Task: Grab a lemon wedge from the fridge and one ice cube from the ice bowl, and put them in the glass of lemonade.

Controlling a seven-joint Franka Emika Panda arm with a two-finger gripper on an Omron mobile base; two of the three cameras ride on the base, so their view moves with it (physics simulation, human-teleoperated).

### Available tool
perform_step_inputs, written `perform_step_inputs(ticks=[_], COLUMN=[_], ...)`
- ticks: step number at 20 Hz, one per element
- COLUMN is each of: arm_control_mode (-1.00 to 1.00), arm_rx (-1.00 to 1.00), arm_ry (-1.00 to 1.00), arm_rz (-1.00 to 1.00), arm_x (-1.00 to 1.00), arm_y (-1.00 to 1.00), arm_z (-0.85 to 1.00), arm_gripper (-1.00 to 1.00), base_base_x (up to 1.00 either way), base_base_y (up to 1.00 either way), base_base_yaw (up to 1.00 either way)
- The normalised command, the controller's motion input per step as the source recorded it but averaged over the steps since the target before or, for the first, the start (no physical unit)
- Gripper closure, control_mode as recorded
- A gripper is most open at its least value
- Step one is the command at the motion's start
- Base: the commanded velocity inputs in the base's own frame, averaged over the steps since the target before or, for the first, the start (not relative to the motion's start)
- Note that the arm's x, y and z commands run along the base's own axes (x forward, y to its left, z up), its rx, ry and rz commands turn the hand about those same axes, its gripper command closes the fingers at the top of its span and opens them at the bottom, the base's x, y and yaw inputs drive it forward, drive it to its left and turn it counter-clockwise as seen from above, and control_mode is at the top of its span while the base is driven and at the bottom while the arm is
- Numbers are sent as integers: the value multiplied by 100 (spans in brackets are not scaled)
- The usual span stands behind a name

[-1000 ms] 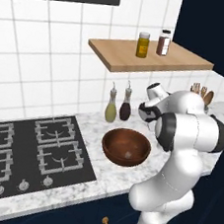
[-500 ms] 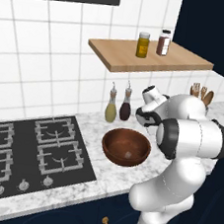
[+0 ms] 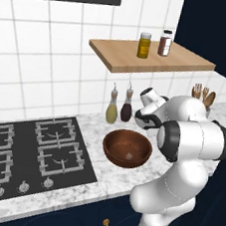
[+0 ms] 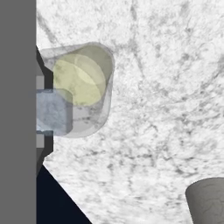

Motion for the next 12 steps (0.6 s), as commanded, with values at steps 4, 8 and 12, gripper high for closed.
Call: perform_step_inputs(ticks=[4, 8, 12], arm_control_mode=[-100, -100, -100], arm_rx=[0, 0, 0], arm_ry=[0, 0, 0], arm_rz=[0, 0, 0], arm_x=[0, -1, -9], arm_y=[0, 0, 0], arm_z=[0, 3, 16], arm_gripper=[-100, -100, -100], base_base_x=[0, 0, 0], base_base_y=[0, 0, 0], base_base_yaw=[0, 0, 0])
